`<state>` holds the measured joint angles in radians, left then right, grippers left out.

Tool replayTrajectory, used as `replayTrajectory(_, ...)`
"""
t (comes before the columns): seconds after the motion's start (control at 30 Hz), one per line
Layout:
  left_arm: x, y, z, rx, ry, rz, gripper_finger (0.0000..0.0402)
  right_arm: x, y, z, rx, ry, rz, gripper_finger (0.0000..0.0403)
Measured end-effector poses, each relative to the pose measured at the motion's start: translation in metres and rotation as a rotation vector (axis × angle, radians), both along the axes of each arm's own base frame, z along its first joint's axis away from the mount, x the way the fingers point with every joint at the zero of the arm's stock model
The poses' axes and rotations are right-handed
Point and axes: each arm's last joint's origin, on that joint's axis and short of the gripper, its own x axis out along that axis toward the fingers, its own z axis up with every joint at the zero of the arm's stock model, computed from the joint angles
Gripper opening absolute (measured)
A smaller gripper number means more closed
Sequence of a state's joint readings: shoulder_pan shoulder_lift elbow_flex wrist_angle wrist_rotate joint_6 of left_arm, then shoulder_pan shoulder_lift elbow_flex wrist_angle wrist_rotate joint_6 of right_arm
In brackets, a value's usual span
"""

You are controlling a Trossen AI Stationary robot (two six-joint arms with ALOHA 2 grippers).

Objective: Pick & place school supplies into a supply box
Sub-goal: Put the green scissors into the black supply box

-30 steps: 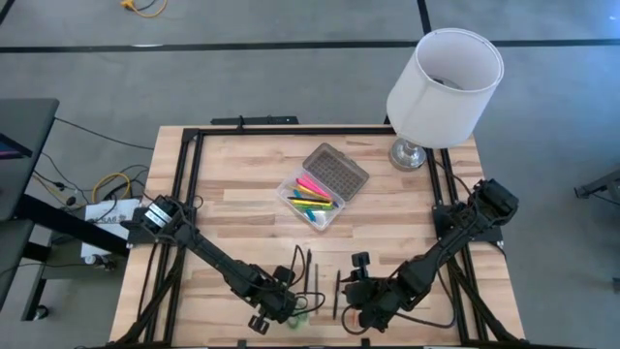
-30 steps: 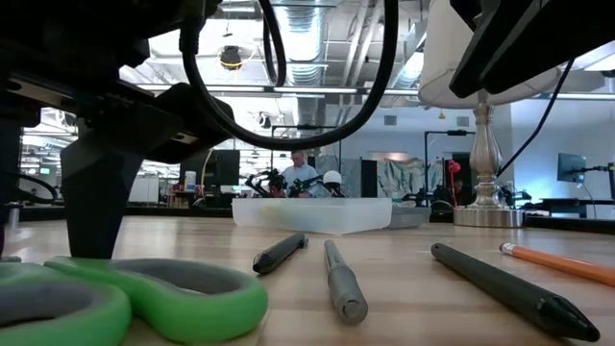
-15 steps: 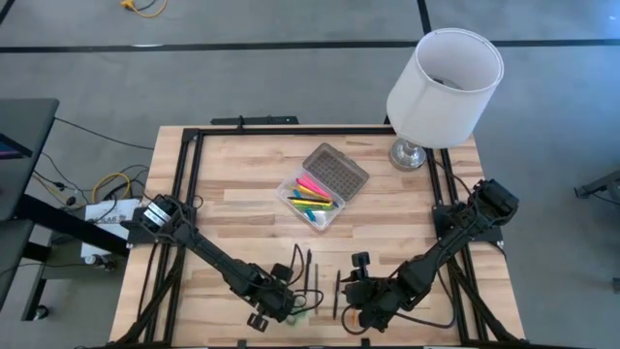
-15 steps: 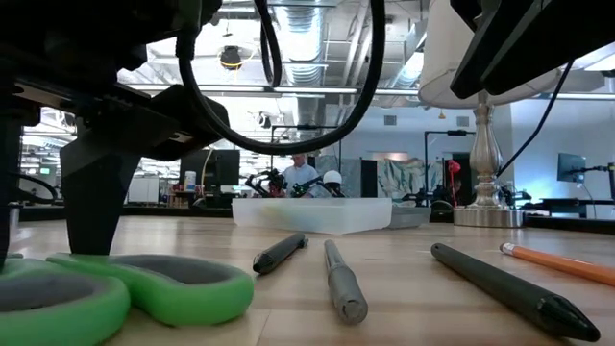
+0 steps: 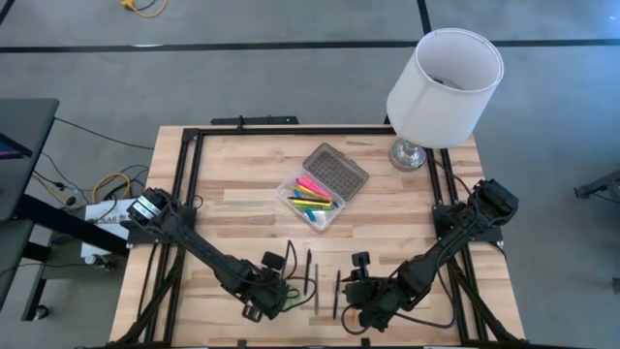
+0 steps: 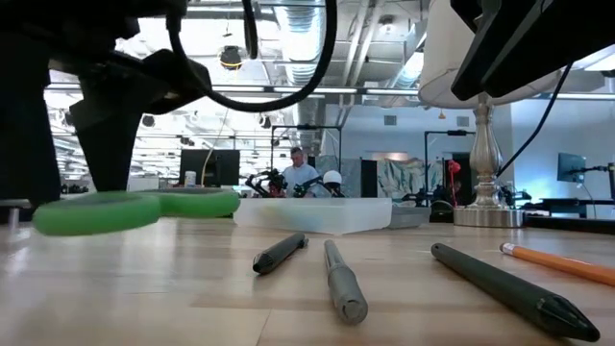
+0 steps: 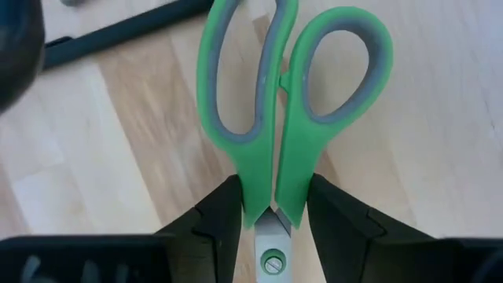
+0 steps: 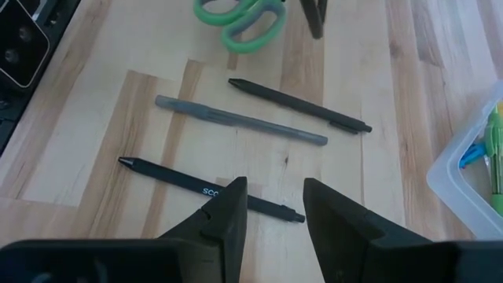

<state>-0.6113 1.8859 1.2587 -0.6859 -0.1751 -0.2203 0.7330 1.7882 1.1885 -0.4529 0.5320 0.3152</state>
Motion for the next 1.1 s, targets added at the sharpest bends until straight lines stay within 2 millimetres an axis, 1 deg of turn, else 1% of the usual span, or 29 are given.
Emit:
replayTrajectory(0.2,-0.003,0.005,-0.001,0.092,0.006,0.017,0.0124,0.0,0.0,0.0,-0.002,0.002,0.0,0.012)
replayTrajectory(0.37,-0.003,0.014,0.001,0.264,-0.044,0.021,0.0123,0.0,0.0,0.0,-0.002,0.002,0.0,0.012)
replayTrajectory(0.57,0.005,0.028,0.004,0.476,-0.133,0.015,0.0123,0.0,0.0,0.0,-0.002,0.002,0.0,0.012)
replayTrajectory(0.7,0.013,0.043,0.007,0.617,-0.168,0.023,0.0123,0.0,0.0,0.0,-0.002,0.002,0.0,0.012)
replayTrajectory(0.8,0.021,0.06,0.008,0.698,-0.165,0.037,0.0123,0.0,0.0,0.0,-0.002,0.002,0.0,0.012)
replayTrajectory(0.97,0.035,0.089,0.009,0.732,-0.128,0.064,0.0123,0.0,0.0,0.0,-0.002,0.003,0.0,0.012)
replayTrajectory(1.1,0.048,0.108,0.011,0.745,-0.141,0.064,0.0123,-0.001,0.0,0.0,-0.006,0.006,0.0,0.012)
